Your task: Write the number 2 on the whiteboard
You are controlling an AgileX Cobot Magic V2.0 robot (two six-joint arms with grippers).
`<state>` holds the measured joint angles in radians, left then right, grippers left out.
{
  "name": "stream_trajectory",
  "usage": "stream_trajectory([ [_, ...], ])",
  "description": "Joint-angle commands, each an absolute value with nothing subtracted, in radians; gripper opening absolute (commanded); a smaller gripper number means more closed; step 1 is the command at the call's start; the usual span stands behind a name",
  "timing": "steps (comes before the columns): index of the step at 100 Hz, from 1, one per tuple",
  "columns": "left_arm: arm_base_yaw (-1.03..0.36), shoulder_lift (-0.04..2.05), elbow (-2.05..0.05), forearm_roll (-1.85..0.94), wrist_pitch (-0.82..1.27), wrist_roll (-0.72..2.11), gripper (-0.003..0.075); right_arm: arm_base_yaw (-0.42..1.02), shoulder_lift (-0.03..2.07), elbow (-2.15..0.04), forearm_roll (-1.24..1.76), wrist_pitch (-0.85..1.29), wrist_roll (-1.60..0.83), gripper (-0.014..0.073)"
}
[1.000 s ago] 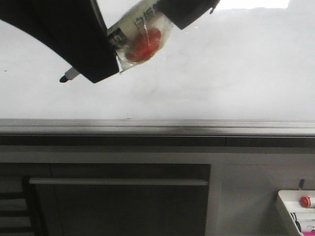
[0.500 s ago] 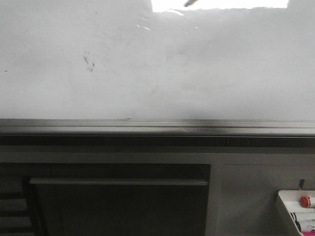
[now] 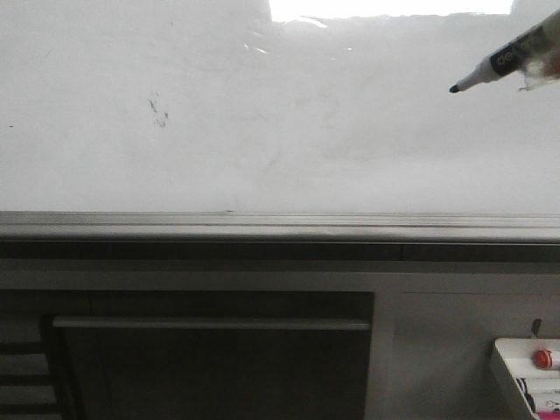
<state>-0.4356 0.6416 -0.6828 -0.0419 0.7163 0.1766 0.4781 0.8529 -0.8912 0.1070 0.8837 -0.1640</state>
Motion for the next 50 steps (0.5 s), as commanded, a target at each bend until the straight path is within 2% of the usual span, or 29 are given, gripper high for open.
stream_trajectory([
  [1, -0.432, 0.643, -0.707, -0.055, 0.639, 0.167, 0.0389, 0.475, 0.879, -0.914, 0.162, 0.8, -0.163, -0.0025],
  [17, -0.432, 0.643, -0.707, -0.053, 0.639, 0.167, 0.0389, 0.432, 0.934, -0.937, 0.186, 0.778, -0.148, -0.0025],
  [33, -0.432, 0.643, -0.707, -0.045, 0.631, 0.167, 0.0389, 0.252, 0.935, -0.984, 0.25, 0.801, -0.178, -0.0025],
  [40, -0.432, 0.643, -0.707, -0.045, 0.627, 0.167, 0.0389, 0.173, 0.937, -0.986, 0.406, 0.843, -0.293, -0.0025],
  [50, -0.432, 0.643, -0.707, -0.045, 0.61, 0.167, 0.0389, 0.1, 0.964, -0.976, 0.691, 0.901, -0.581, -0.0025],
])
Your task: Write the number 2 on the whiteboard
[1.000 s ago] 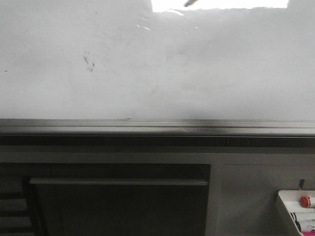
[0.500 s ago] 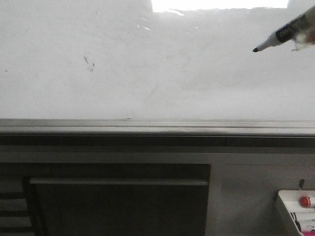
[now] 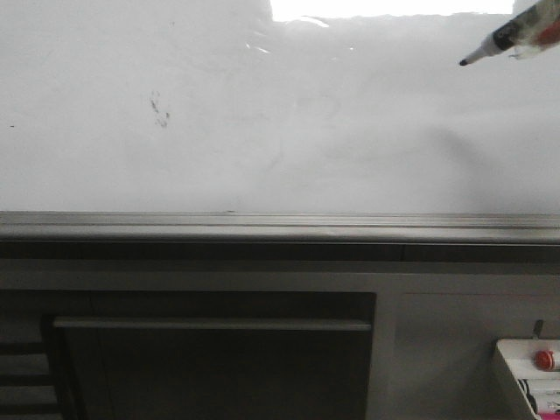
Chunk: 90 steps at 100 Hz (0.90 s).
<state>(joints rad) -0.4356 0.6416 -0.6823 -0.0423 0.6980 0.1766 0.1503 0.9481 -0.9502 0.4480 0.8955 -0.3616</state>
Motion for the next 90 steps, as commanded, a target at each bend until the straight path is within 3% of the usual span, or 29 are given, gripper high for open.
stream_trajectory([
  [1, -0.432, 0.643, -0.707, -0.045, 0.607, 0.167, 0.0389, 0.098, 0.967, -0.976, 0.702, 0.901, -0.592, -0.0025],
  [38, -0.432, 0.643, -0.707, -0.045, 0.573, 0.167, 0.0389, 0.271, 1.171, -1.142, 0.704, 0.917, -0.638, -0.0025],
  [90, -0.432, 0.643, -0.707, -0.045, 0.549, 0.167, 0.0389, 0.272, 1.479, -1.434, 0.632, 1.072, -0.636, -0.0025],
])
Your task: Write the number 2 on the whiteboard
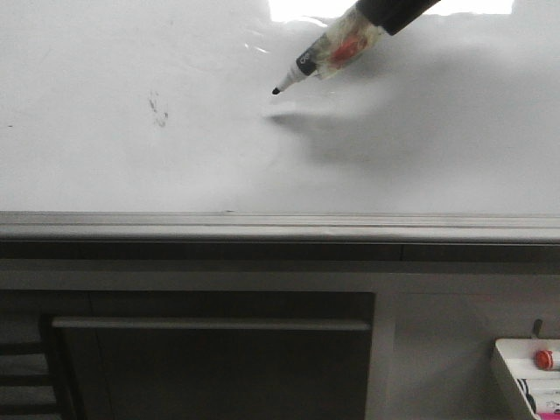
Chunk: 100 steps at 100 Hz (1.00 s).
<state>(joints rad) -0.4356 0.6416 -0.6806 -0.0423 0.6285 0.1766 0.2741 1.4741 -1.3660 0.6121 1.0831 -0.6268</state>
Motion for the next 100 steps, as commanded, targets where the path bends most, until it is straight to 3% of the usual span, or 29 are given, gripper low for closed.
stream_trajectory([
  [1, -0.432, 0.643, -0.707, -0.045, 0.549, 0.167, 0.0389, 0.272, 1.484, -1.44, 0.631, 1.071, -0.636, -0.0025],
  [35, -0.432, 0.643, -0.707, -0.045, 0.543, 0.167, 0.0389, 0.198, 1.498, -1.456, 0.53, 1.165, -0.573, -0.0025],
  [72, -0.432, 0.643, -0.707, -0.045, 0.543, 0.167, 0.0389, 0.321, 1.559, -1.412, 0.547, 1.055, -0.573, -0.0025],
  [100, -0.432, 0.643, -0.707, -0.029, 0.543, 0.167, 0.0389, 0.223, 1.524, -1.412, 0.513, 1.162, -0.573, -0.0025],
])
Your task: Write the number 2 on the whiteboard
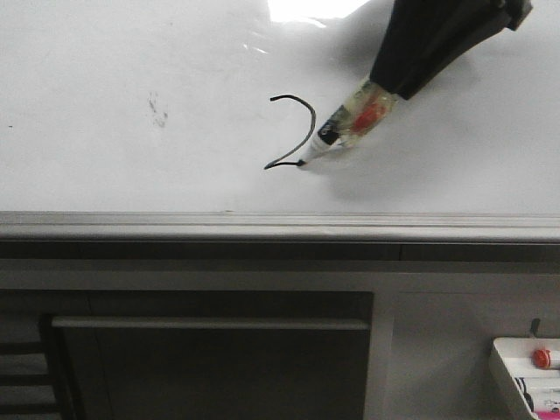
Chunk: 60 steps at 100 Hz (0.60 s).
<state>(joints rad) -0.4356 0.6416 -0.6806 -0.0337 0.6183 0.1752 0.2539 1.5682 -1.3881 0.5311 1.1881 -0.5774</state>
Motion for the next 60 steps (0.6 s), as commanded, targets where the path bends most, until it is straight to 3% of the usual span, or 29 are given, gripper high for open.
stream_trajectory([
  [1, -0.432, 0.643, -0.707, -0.029, 0.543, 0.167, 0.0389, 0.223, 1.524, -1.412, 0.513, 1.162, -0.573, -0.0025],
  [36, -0.432, 0.648, -0.735, -0.047, 0.58, 0.245, 0.0389, 0.235, 1.483, -1.412, 0.69, 1.258, -0.705, -0.0025],
  [60, -0.432, 0.766, -0.874, -0.283, 0.792, 0.581, 0.0389, 0.323, 1.385, -1.412, 0.735, 1.262, -0.898, -0.0025],
])
